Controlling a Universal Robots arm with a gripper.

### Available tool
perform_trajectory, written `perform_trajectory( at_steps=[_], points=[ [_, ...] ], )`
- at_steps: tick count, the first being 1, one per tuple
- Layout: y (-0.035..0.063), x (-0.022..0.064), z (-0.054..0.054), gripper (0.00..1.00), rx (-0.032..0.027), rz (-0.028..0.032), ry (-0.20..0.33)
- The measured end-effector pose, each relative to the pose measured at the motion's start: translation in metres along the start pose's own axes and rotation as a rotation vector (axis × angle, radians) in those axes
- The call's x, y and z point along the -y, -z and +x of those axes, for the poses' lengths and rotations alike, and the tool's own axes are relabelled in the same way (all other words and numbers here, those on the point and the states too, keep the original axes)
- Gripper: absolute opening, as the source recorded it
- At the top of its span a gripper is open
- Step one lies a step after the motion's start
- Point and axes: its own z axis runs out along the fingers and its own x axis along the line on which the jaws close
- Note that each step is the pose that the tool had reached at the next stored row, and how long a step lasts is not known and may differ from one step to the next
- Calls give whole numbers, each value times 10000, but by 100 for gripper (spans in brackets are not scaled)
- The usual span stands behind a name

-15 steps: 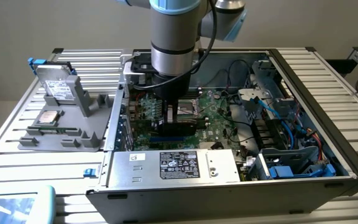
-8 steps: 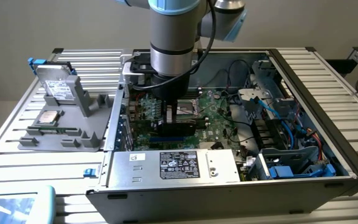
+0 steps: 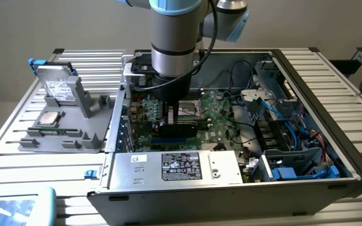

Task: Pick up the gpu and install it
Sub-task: 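Insert the gpu into the slot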

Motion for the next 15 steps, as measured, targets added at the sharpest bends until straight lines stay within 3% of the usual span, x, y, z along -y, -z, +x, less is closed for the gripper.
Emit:
perform_trajectory(
  at_steps=[15],
  points=[
    [-2,4,3,27,-7,0,3]
  ],
)
